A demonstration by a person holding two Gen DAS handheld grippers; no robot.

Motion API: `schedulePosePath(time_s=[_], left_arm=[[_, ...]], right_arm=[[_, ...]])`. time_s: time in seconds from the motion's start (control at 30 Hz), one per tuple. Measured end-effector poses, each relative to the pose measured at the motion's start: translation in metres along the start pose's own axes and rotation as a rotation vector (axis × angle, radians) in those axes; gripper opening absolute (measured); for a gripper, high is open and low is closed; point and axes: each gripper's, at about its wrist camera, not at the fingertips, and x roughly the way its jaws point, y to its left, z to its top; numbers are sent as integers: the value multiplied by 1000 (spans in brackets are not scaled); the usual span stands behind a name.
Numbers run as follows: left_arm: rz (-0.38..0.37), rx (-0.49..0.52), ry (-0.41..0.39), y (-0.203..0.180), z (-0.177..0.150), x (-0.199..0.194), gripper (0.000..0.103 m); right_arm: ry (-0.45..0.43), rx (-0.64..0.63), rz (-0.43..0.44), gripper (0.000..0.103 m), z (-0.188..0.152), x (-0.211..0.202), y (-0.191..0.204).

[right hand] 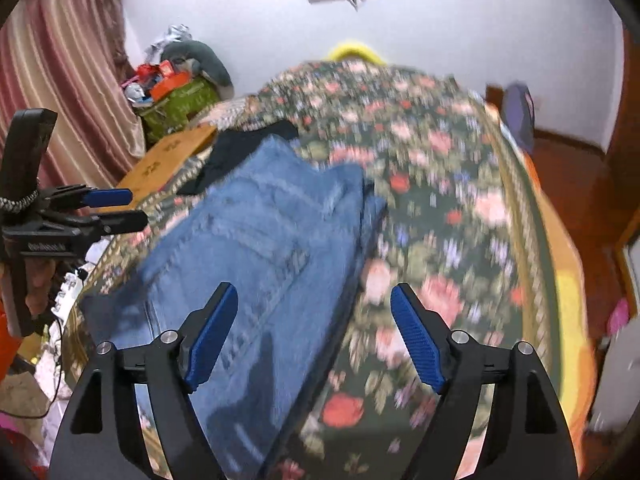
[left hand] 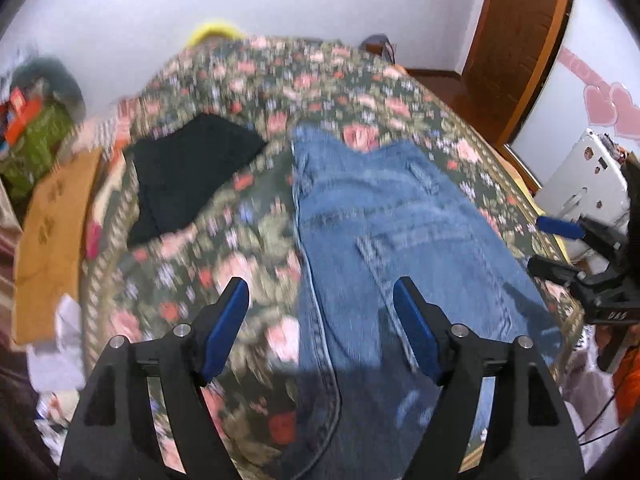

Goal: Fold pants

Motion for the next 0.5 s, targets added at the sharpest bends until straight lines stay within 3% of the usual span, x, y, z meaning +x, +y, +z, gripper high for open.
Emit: schedulePosePath(time_s=[0.2, 0.5], left_arm=[[-54, -52, 138, 9, -13, 39, 74], [-165, -112, 207, 22, 11, 65, 74]], right_arm=[[86, 129, 53, 76, -27, 27, -16], [117, 214, 176, 79, -12, 61, -33]])
